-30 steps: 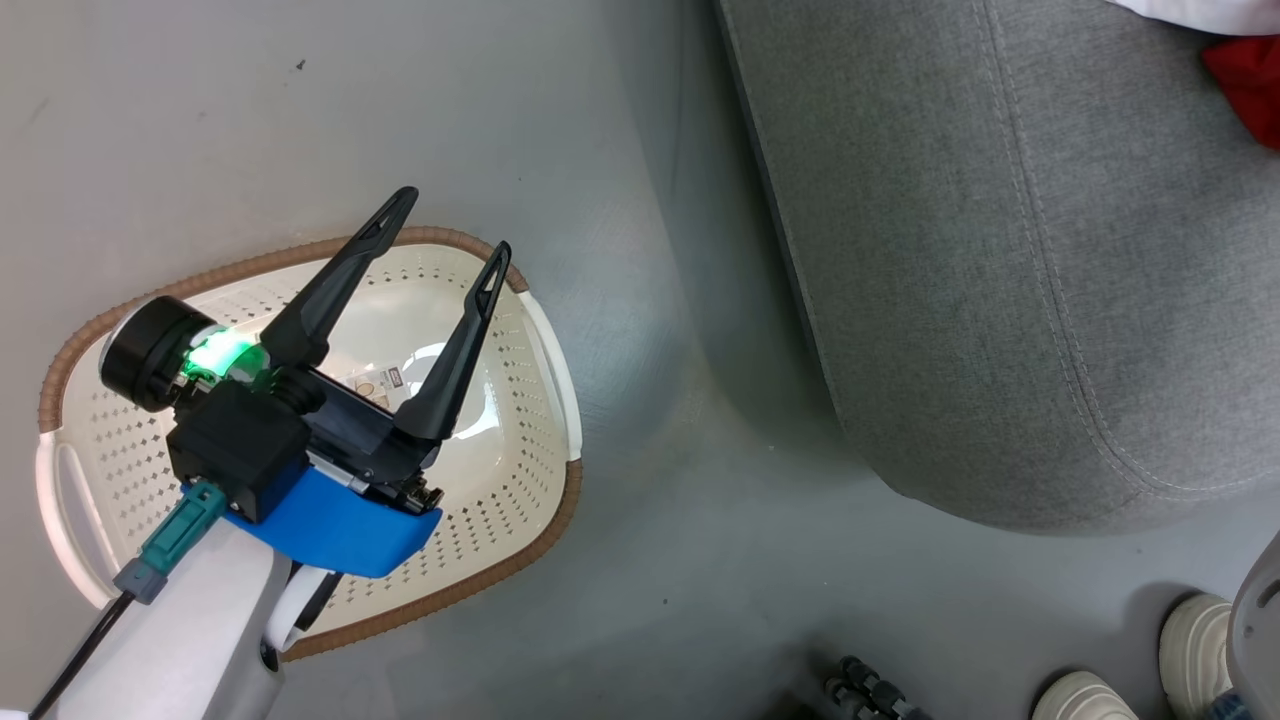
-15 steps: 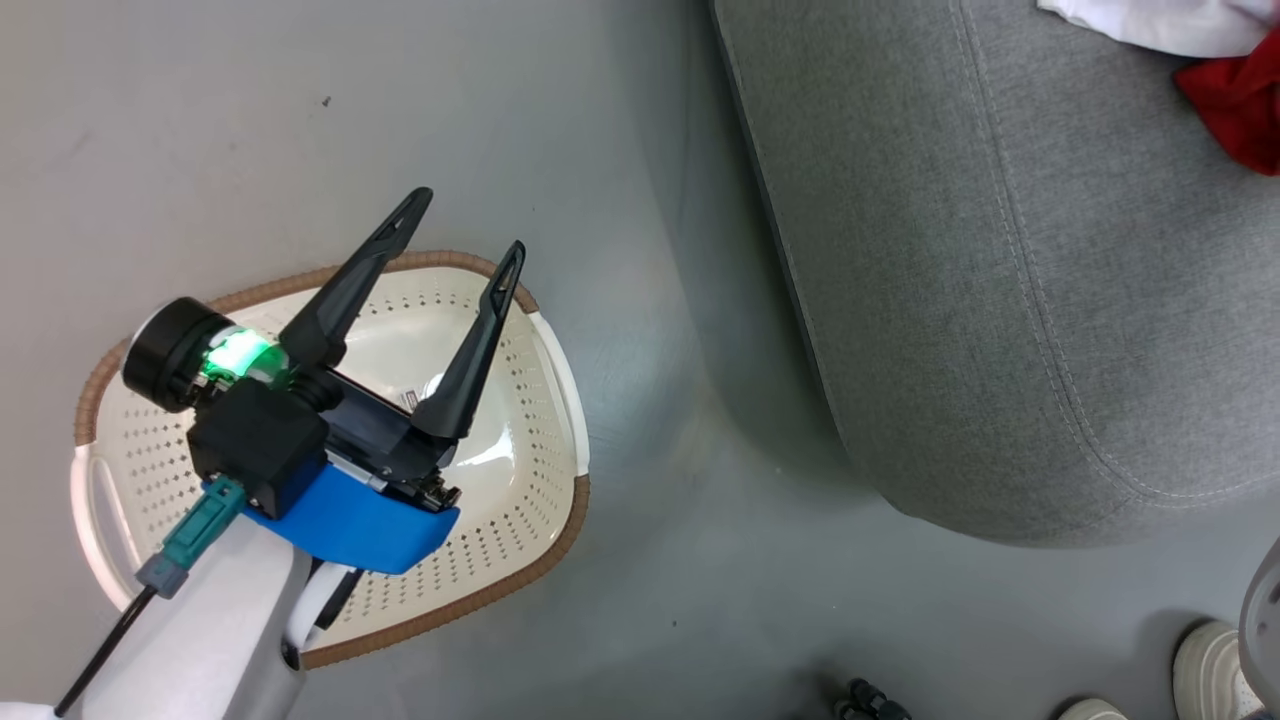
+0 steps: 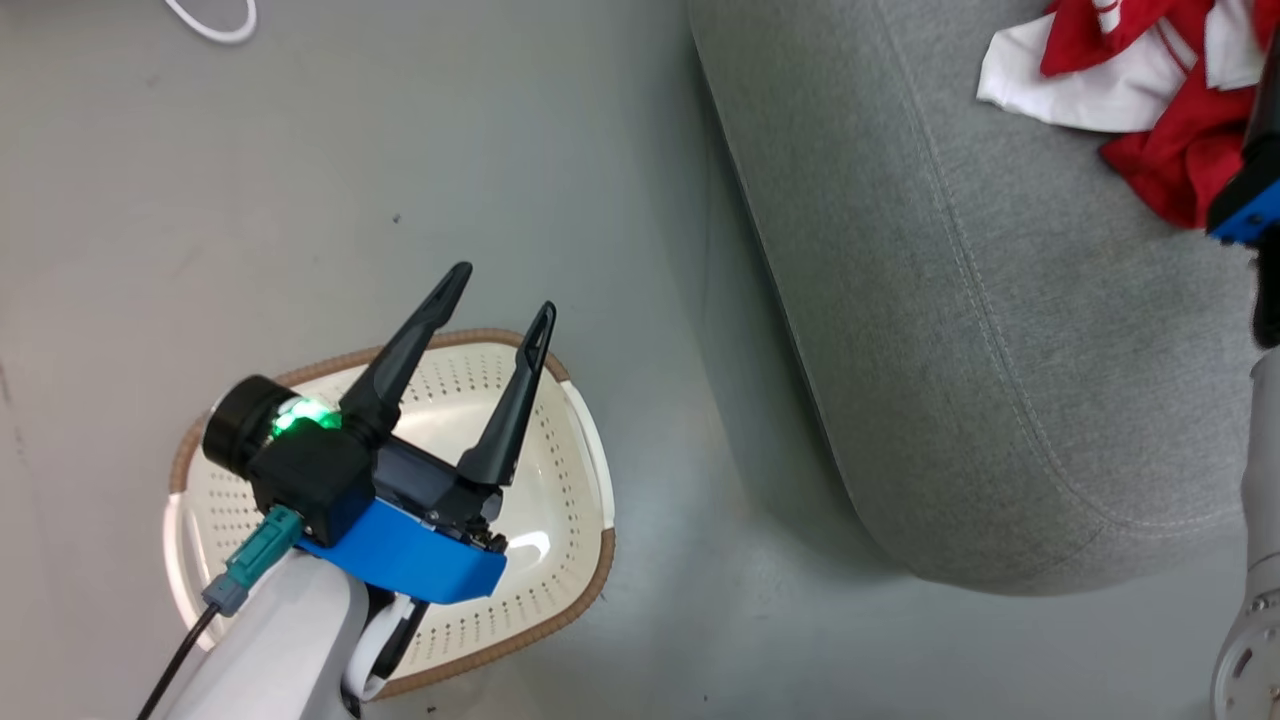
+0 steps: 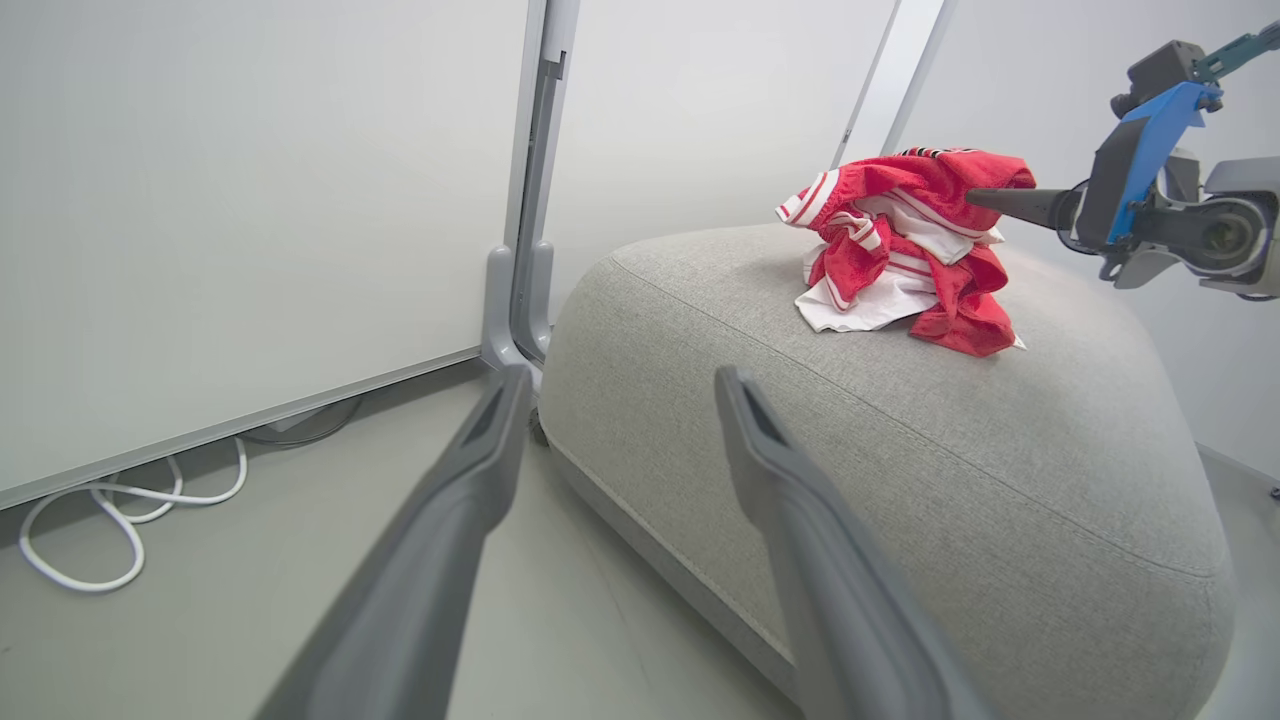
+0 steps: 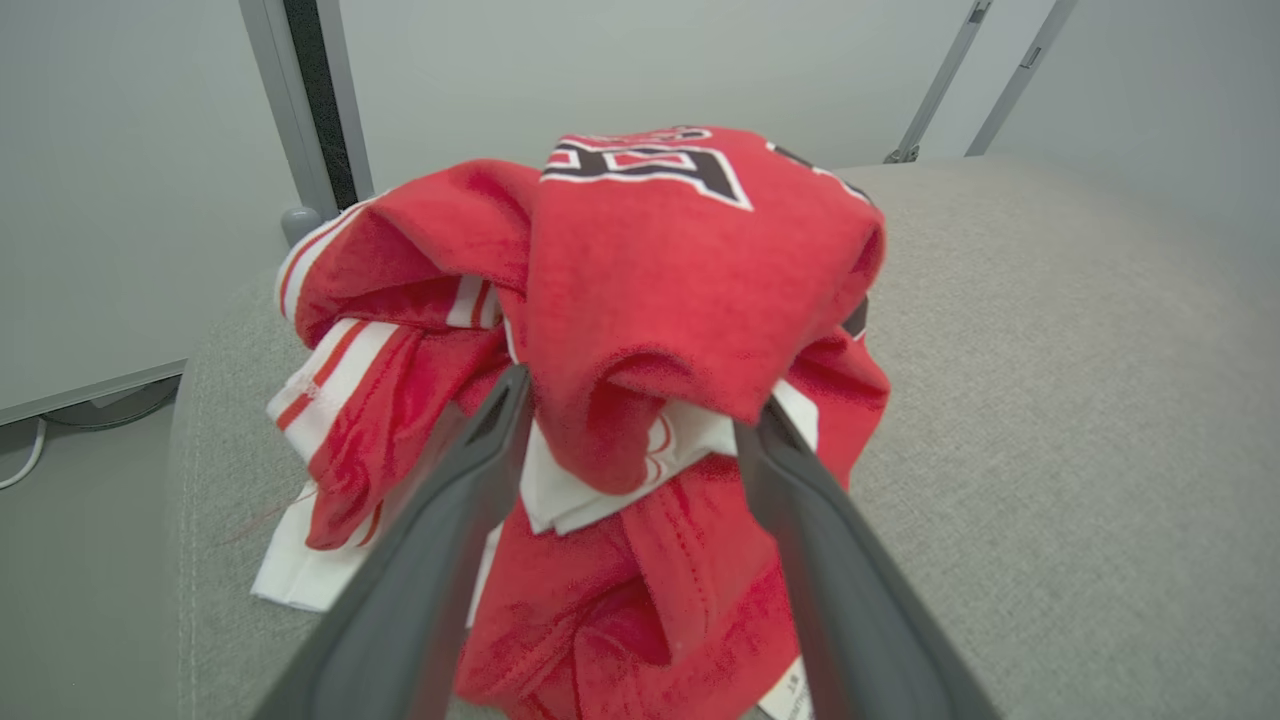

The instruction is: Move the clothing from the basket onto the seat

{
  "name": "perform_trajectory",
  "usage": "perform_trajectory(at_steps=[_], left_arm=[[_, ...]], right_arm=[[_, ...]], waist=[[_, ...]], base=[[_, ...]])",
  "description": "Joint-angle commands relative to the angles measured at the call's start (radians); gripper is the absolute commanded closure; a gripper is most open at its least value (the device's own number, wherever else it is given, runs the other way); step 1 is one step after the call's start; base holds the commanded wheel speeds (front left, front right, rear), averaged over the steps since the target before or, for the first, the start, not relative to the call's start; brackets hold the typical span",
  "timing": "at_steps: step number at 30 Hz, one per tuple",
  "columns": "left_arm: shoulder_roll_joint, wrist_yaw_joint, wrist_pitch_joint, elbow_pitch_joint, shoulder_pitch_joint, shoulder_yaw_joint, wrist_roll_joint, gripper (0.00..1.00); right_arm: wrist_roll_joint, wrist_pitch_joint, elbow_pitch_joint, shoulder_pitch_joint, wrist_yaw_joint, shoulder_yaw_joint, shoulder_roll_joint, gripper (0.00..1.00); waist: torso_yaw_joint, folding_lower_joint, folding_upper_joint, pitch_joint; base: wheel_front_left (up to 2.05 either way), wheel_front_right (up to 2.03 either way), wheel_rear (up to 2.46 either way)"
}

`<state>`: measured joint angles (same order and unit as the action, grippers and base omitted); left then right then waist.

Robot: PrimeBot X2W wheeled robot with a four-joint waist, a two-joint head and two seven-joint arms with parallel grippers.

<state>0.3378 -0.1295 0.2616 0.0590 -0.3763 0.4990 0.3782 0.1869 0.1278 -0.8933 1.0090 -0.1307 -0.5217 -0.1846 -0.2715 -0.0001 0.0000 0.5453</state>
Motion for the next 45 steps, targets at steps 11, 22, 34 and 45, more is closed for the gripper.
perform_trajectory(at_steps=[11, 22, 34, 45], left_arm=[[-0.090, -0.002, 0.005, 0.089, 0.112, -0.057, 0.033, 0.00], [-0.152, -0.002, 0.005, 0.136, 0.222, -0.138, 0.040, 0.00], [-0.187, -0.002, 0.005, 0.188, 0.295, -0.266, 0.009, 0.00], [-0.181, -0.002, 0.005, 0.270, 0.308, -0.307, 0.013, 0.00]], right_arm=[[-0.032, 0.052, 0.014, -0.171, 0.000, 0.094, 0.023, 0.00], [-0.137, 0.070, 0.248, -0.446, 0.000, 0.186, 0.057, 0.00], [-0.163, 0.006, 0.655, -0.775, 0.000, 0.286, 0.130, 0.00], [-0.264, -0.014, 0.739, -0.959, 0.000, 0.363, 0.134, 0.00]], waist=[[0.067, 0.0001, 0.0000, -0.248], [0.162, 0.0001, 0.0000, -0.407], [0.243, 0.0001, 0.0000, -0.479], [0.318, 0.0001, 0.0000, -0.532]], base=[[0.00, 0.00, 0.00], [0.00, 0.00, 0.00], [0.00, 0.00, 0.00], [0.00, 0.00, 0.00]])
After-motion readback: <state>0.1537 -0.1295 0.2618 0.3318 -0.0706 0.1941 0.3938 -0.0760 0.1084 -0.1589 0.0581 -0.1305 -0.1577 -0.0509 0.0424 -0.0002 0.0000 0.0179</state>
